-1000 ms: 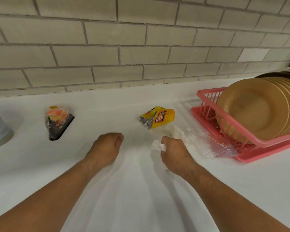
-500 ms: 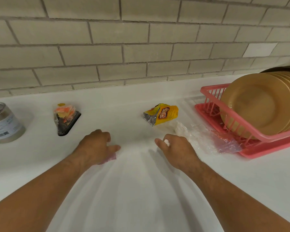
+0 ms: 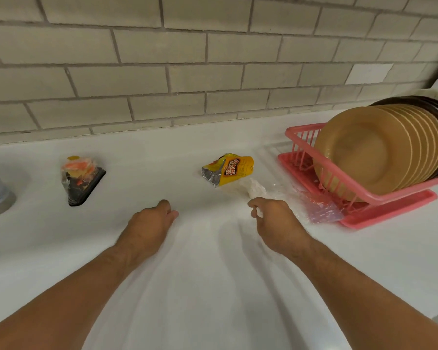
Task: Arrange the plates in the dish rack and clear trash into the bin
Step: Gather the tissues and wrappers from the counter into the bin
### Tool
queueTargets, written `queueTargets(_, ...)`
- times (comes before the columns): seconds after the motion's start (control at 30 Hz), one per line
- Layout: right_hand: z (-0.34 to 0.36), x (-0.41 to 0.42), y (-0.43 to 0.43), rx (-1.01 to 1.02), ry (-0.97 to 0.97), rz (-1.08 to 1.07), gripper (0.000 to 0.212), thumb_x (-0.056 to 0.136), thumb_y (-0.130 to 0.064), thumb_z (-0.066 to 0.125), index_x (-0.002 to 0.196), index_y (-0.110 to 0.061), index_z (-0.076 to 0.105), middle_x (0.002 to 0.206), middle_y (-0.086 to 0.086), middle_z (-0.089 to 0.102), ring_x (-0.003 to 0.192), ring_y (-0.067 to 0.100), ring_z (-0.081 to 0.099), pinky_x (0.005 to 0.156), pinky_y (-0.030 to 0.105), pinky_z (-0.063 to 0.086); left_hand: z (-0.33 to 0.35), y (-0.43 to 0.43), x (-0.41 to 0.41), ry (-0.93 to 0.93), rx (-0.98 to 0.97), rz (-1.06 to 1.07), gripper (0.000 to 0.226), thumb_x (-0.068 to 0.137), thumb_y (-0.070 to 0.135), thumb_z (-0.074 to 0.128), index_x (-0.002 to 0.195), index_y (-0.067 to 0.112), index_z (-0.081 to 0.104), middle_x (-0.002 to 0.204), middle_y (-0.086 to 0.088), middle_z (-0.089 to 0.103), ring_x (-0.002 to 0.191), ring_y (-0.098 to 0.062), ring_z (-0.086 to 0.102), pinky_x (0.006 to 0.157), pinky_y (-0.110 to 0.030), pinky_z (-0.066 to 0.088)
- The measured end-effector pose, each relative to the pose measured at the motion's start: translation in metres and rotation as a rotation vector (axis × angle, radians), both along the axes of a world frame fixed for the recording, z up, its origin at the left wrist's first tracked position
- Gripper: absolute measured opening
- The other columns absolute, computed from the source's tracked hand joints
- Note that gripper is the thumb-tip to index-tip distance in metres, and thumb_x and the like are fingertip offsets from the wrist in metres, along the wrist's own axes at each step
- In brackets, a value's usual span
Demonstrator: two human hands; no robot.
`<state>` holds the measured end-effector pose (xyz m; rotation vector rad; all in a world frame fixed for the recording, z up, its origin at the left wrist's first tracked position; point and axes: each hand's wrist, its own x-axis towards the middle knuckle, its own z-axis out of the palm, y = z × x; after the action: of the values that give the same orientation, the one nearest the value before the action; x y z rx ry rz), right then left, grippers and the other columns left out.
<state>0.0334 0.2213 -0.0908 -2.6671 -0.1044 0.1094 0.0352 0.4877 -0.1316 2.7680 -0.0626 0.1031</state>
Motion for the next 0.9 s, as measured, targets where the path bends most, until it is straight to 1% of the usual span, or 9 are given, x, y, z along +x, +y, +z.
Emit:
queueTargets(0.1, 0.011, 0.003, -0.020, 0.039, -0.061, -0.037, 0.026, 0.100, -0.026, 0.046, 0.124, -0.026, 0.057, 0.102, 0.005, 0.064, 0.084, 0.021, 0.062, 0.068, 0.030, 0.050, 0.011, -0.027, 0.010, -0.044, -0.077, 0.018, 0.027, 0.099, 0.038, 0.039, 0.090, 0.013, 0.042, 0.071, -0.003, 0.053, 0.069, -0.029, 0.053, 0.065, -0.032, 0.042)
queueTargets(0.2, 0.020, 0.010, -0.045, -0.063, -0.152, -0.118, 0.033, 0.097, -0.051, 0.041, 0.108, -0.025, 0.060, 0.092, 0.003, 0.067, 0.083, 0.022, 0.060, 0.069, 0.036, 0.052, 0.018, -0.052, 0.019, -0.072, -0.137, -0.009, 0.024, 0.099, 0.036, 0.041, 0.094, 0.014, 0.048, 0.073, -0.003, 0.055, 0.064, -0.026, 0.053, 0.065, -0.033, 0.046)
queueTargets(0.3, 0.020, 0.019, -0.071, -0.125, -0.133, -0.216, 0.039, 0.093, -0.053, 0.047, 0.120, -0.026, 0.055, 0.102, 0.002, 0.067, 0.090, 0.024, 0.063, 0.077, 0.041, 0.055, 0.023, -0.072, 0.028, -0.064, -0.114, -0.054, 0.028, 0.099, 0.037, 0.041, 0.093, 0.013, 0.053, 0.077, -0.002, 0.057, 0.070, -0.024, 0.054, 0.065, -0.031, 0.043)
queueTargets(0.4, 0.018, 0.029, -0.088, -0.230, -0.026, -0.234, 0.059, 0.086, -0.056, 0.056, 0.133, -0.025, 0.040, 0.111, 0.002, 0.065, 0.095, 0.025, 0.064, 0.079, 0.043, 0.056, 0.029, -0.088, 0.035, -0.101, -0.096, -0.042, 0.035, 0.096, 0.044, 0.046, 0.078, 0.015, 0.054, 0.071, 0.000, 0.056, 0.072, -0.023, 0.054, 0.065, -0.031, 0.042)
queueTargets(0.5, 0.013, 0.040, -0.099, -0.300, 0.036, -0.172, 0.062, 0.084, -0.056, 0.061, 0.136, -0.029, 0.041, 0.115, -0.001, 0.064, 0.099, 0.023, 0.063, 0.080, 0.037, 0.055, 0.037, -0.101, 0.044, -0.134, -0.076, 0.029, 0.040, 0.091, 0.050, 0.051, 0.071, 0.015, 0.052, 0.070, 0.000, 0.057, 0.069, -0.022, 0.055, 0.065, -0.031, 0.046)
queueTargets(0.57, 0.008, 0.046, -0.103, -0.330, 0.085, -0.123, 0.055, 0.084, -0.056, 0.062, 0.132, -0.032, 0.050, 0.119, -0.002, 0.063, 0.102, 0.020, 0.062, 0.081, 0.032, 0.052, 0.043, -0.107, 0.052, -0.117, -0.054, 0.079, 0.038, 0.090, 0.050, 0.051, 0.073, 0.016, 0.053, 0.075, -0.001, 0.058, 0.072, -0.023, 0.057, 0.067, -0.033, 0.048)
queueTargets(0.67, -0.002, 0.052, -0.106, -0.355, 0.132, -0.091, 0.041, 0.082, -0.063, 0.058, 0.103, -0.027, 0.056, 0.100, 0.001, 0.059, 0.086, 0.022, 0.060, 0.072, 0.032, 0.051, 0.051, -0.112, 0.072, -0.141, -0.063, 0.133, 0.033, 0.089, 0.050, 0.053, 0.089, 0.016, 0.055, 0.092, -0.002, 0.061, 0.084, -0.024, 0.059, 0.072, -0.036, 0.049)
queueTargets(0.8, -0.011, 0.057, -0.111, -0.393, 0.095, -0.088, 0.041, 0.088, -0.058, 0.053, 0.109, -0.023, 0.060, 0.094, 0.003, 0.057, 0.082, 0.022, 0.060, 0.070, 0.033, 0.052, 0.059, -0.120, 0.113, -0.069, -0.072, 0.160, 0.062, 0.082, 0.063, 0.055, 0.126, 0.020, 0.047, 0.121, -0.003, 0.058, 0.107, -0.026, 0.056, 0.085, -0.037, 0.046)
queueTargets(0.9, -0.016, 0.058, -0.113, -0.394, 0.062, -0.097, 0.040, 0.092, -0.050, 0.051, 0.112, -0.017, 0.063, 0.101, 0.006, 0.057, 0.086, 0.024, 0.063, 0.074, 0.035, 0.056, 0.060, -0.135, 0.142, 0.032, 0.072, 0.094, 0.084, 0.075, 0.073, 0.053, 0.141, 0.024, 0.034, 0.133, -0.006, 0.050, 0.119, -0.029, 0.050, 0.088, -0.037, 0.041)
